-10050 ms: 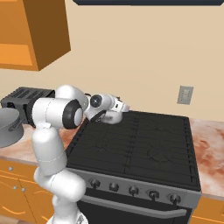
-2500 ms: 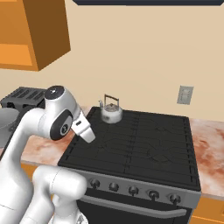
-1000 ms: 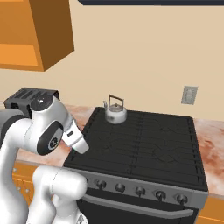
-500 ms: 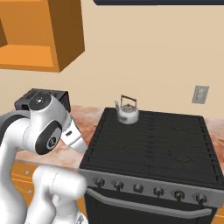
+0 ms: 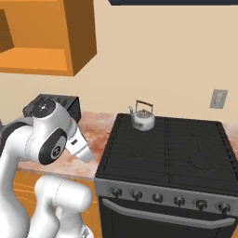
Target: Pick the kettle from the cabinet and place it on a stove burner. Then pick the pot from the counter and place it on another stove burner. Finally, turn both burners on.
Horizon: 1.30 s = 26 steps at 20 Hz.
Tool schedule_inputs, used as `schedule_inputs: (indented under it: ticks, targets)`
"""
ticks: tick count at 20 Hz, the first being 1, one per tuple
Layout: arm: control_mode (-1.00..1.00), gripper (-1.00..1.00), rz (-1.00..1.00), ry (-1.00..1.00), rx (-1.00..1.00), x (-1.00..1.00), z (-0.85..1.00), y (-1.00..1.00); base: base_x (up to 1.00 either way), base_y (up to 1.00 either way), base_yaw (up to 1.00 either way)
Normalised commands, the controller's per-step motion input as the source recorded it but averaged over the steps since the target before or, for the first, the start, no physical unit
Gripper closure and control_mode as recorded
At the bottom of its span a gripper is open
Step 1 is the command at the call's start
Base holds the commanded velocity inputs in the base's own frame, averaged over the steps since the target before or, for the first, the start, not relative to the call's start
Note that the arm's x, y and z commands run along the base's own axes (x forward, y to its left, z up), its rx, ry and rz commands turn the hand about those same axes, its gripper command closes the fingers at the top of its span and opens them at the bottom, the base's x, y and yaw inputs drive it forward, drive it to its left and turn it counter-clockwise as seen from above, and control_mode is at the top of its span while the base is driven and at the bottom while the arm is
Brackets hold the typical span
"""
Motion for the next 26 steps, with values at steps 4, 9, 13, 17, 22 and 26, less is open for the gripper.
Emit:
schedule_inputs:
  ticks: [4, 9, 13, 17, 22, 26]
  targets:
    - [1.00, -1.00, 0.00, 0.00, 0.00, 0.00, 0.00, 0.00, -0.09, 0.47, -0.01]
    - [1.00, -1.00, 0.00, 0.00, 0.00, 0.00, 0.00, 0.00, -0.08, 0.34, -0.01]
    - [1.00, -1.00, 0.00, 0.00, 0.00, 0.00, 0.00, 0.00, -0.02, 0.23, 0.00]
    - [1.00, -1.00, 0.00, 0.00, 0.00, 0.00, 0.00, 0.00, 0.01, 0.22, 0.00]
    - [1.00, -1.00, 0.00, 0.00, 0.00, 0.00, 0.00, 0.00, 0.05, 0.30, 0.00]
    - [1.00, -1.00, 0.00, 0.00, 0.00, 0.00, 0.00, 0.00, 0.00, 0.37, 0.00]
